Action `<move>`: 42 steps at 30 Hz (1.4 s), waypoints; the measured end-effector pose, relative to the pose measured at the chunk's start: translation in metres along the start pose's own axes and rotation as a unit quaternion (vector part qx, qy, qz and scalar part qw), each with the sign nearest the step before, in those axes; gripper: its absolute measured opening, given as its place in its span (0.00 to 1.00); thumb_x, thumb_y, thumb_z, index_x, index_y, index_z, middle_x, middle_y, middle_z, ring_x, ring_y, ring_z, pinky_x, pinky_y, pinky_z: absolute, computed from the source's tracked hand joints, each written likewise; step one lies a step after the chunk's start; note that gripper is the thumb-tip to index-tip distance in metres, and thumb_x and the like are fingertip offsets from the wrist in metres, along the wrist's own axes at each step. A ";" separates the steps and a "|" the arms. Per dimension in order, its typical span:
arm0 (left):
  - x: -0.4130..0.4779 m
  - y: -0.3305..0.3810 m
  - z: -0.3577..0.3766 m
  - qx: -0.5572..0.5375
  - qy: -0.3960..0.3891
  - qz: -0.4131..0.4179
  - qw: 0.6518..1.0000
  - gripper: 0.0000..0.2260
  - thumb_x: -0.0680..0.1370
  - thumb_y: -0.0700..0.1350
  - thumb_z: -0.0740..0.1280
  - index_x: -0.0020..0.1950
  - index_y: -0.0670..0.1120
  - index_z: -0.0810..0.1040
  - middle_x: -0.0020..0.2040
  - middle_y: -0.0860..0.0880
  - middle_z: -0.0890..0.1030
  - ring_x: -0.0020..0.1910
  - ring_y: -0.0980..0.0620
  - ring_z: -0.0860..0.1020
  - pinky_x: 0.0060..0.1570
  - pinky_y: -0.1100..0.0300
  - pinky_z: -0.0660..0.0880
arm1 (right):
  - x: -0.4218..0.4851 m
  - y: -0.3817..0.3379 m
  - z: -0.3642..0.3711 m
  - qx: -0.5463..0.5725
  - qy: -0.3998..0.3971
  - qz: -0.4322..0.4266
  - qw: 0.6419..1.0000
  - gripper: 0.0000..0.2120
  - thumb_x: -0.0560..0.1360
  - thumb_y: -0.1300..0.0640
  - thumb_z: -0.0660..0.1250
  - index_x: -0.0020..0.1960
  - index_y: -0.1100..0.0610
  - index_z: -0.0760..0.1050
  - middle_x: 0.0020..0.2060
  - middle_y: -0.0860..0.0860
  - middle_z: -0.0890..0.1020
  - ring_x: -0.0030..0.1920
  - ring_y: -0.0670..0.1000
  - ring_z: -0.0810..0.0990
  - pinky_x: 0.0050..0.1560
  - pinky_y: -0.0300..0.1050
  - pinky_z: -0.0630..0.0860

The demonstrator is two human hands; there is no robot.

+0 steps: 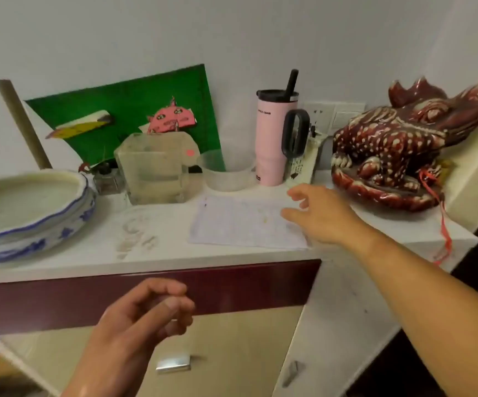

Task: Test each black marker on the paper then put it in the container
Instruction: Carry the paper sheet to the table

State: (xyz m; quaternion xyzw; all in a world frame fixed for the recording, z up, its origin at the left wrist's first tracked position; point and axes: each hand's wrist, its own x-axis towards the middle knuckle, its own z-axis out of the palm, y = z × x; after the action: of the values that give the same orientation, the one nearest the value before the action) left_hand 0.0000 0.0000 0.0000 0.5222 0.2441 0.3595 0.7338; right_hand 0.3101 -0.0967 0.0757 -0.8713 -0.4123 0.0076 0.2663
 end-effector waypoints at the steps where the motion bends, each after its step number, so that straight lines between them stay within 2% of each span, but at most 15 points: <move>1: 0.003 -0.001 0.001 0.016 -0.016 0.006 1.000 0.08 0.66 0.40 0.72 0.44 0.42 0.84 0.40 0.35 0.82 0.36 0.44 0.80 0.35 0.59 0.80 | 0.013 0.001 0.004 -0.021 -0.032 -0.002 0.999 0.32 0.76 0.42 0.72 0.75 0.52 0.70 0.72 0.50 0.76 0.68 0.52 0.76 0.65 0.45 0.71; 3: 0.002 -0.004 0.001 0.039 -0.041 -0.003 0.998 0.10 0.67 0.42 0.76 0.47 0.43 0.84 0.42 0.37 0.83 0.38 0.44 0.81 0.38 0.59 0.80 | 0.028 0.001 0.007 -0.061 -0.115 0.006 0.991 0.42 0.74 0.37 0.72 0.81 0.53 0.61 0.78 0.51 0.69 0.75 0.54 0.69 0.71 0.45 0.66; 5: 0.000 -0.010 0.001 0.049 -0.041 -0.016 0.998 0.13 0.67 0.47 0.77 0.48 0.44 0.83 0.43 0.38 0.83 0.40 0.44 0.81 0.39 0.59 0.80 | 0.038 0.002 0.009 -0.081 -0.159 0.015 0.984 0.49 0.71 0.33 0.72 0.83 0.53 0.57 0.79 0.50 0.67 0.77 0.54 0.67 0.72 0.45 0.65; 10: -0.014 -0.021 0.008 0.054 0.000 -0.033 0.998 0.09 0.69 0.45 0.76 0.48 0.45 0.84 0.44 0.39 0.84 0.41 0.44 0.81 0.42 0.56 0.79 | 0.050 0.013 0.006 -0.094 -0.151 -0.002 0.984 0.51 0.65 0.32 0.76 0.80 0.53 0.63 0.73 0.52 0.74 0.70 0.55 0.74 0.71 0.47 0.70; 14: -0.028 -0.026 0.022 0.049 0.036 -0.051 0.997 0.11 0.69 0.46 0.71 0.48 0.44 0.84 0.43 0.39 0.84 0.40 0.45 0.82 0.46 0.51 0.77 | 0.053 0.018 0.008 -0.105 -0.162 -0.027 0.981 0.41 0.66 0.33 0.76 0.68 0.60 0.78 0.67 0.53 0.80 0.64 0.55 0.79 0.66 0.47 0.74; 16: -0.034 -0.028 0.028 0.055 0.051 -0.059 0.995 0.11 0.70 0.45 0.71 0.49 0.42 0.83 0.43 0.40 0.84 0.40 0.44 0.81 0.47 0.49 0.76 | 0.052 0.021 0.008 -0.083 -0.151 -0.038 0.984 0.35 0.66 0.35 0.78 0.62 0.60 0.83 0.62 0.53 0.84 0.59 0.55 0.82 0.60 0.46 0.76; 18: -0.040 -0.029 0.033 0.068 0.061 -0.063 0.994 0.11 0.70 0.45 0.71 0.49 0.42 0.83 0.43 0.40 0.84 0.40 0.44 0.81 0.47 0.48 0.76 | 0.049 0.026 0.007 -0.067 -0.137 -0.048 0.987 0.27 0.67 0.38 0.79 0.55 0.59 0.86 0.54 0.55 0.87 0.53 0.56 0.83 0.54 0.48 0.78; 21: -0.048 -0.033 0.038 0.080 0.069 -0.073 0.992 0.11 0.70 0.46 0.71 0.49 0.43 0.83 0.43 0.41 0.83 0.40 0.45 0.81 0.47 0.48 0.76 | 0.037 0.030 0.009 -0.048 -0.099 -0.061 0.992 0.27 0.69 0.43 0.79 0.53 0.66 0.84 0.52 0.63 0.85 0.53 0.63 0.82 0.53 0.56 0.80; 24: -0.053 -0.038 0.039 0.088 0.058 -0.086 0.991 0.10 0.71 0.47 0.70 0.49 0.44 0.84 0.43 0.41 0.83 0.41 0.44 0.81 0.47 0.48 0.77 | 0.012 0.040 0.005 0.007 -0.026 -0.048 0.998 0.14 0.70 0.46 0.79 0.47 0.55 0.86 0.44 0.52 0.86 0.40 0.51 0.80 0.35 0.42 0.72; 28: -0.051 -0.045 0.036 0.090 0.024 -0.103 0.990 0.10 0.72 0.46 0.70 0.50 0.43 0.83 0.43 0.41 0.83 0.40 0.45 0.81 0.47 0.49 0.76 | -0.050 0.059 -0.009 0.160 0.081 0.014 0.984 0.06 0.70 0.47 0.78 0.44 0.45 0.83 0.38 0.42 0.84 0.37 0.40 0.81 0.32 0.35 0.71; 32: -0.040 -0.057 0.027 0.097 -0.040 -0.125 0.987 0.11 0.72 0.46 0.71 0.50 0.43 0.83 0.44 0.39 0.83 0.40 0.45 0.81 0.47 0.48 0.76 | -0.132 0.078 -0.004 0.257 0.121 0.083 0.955 0.06 0.70 0.49 0.77 0.46 0.45 0.83 0.42 0.44 0.88 0.43 0.45 0.86 0.42 0.45 0.81; 34: -0.031 -0.065 0.022 0.096 -0.085 -0.144 0.981 0.09 0.72 0.45 0.70 0.50 0.44 0.83 0.45 0.39 0.83 0.40 0.46 0.81 0.48 0.48 0.76 | -0.180 0.086 0.007 0.290 0.139 0.131 0.938 0.07 0.71 0.51 0.77 0.48 0.47 0.83 0.42 0.44 0.88 0.42 0.46 0.87 0.41 0.48 0.83; 36: -0.022 -0.075 0.018 0.106 -0.144 -0.165 0.970 0.09 0.72 0.45 0.70 0.50 0.44 0.83 0.45 0.39 0.83 0.40 0.45 0.81 0.47 0.49 0.76 | -0.233 0.089 0.024 0.305 0.152 0.199 0.919 0.06 0.73 0.52 0.77 0.48 0.46 0.83 0.41 0.43 0.88 0.40 0.44 0.87 0.36 0.44 0.81; 39: -0.017 -0.092 0.009 0.131 -0.243 -0.197 0.941 0.08 0.72 0.46 0.72 0.50 0.46 0.84 0.45 0.40 0.84 0.42 0.45 0.82 0.45 0.52 0.78 | -0.318 0.081 0.061 0.321 0.176 0.318 0.874 0.06 0.74 0.51 0.76 0.49 0.40 0.83 0.42 0.41 0.88 0.40 0.43 0.87 0.38 0.44 0.81; 42: -0.025 -0.112 0.001 0.164 -0.326 -0.231 0.902 0.08 0.74 0.46 0.69 0.49 0.47 0.84 0.45 0.41 0.84 0.42 0.45 0.82 0.45 0.52 0.78 | -0.405 0.055 0.099 0.334 0.229 0.429 0.807 0.05 0.74 0.52 0.77 0.49 0.44 0.84 0.41 0.42 0.88 0.39 0.43 0.87 0.37 0.43 0.80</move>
State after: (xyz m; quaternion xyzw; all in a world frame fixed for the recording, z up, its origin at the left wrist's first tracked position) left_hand 0.0154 -0.0423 -0.1056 0.6523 0.1607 -0.0555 0.7386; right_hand 0.0589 -0.3727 -0.1190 -0.7932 0.1046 0.0585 0.5971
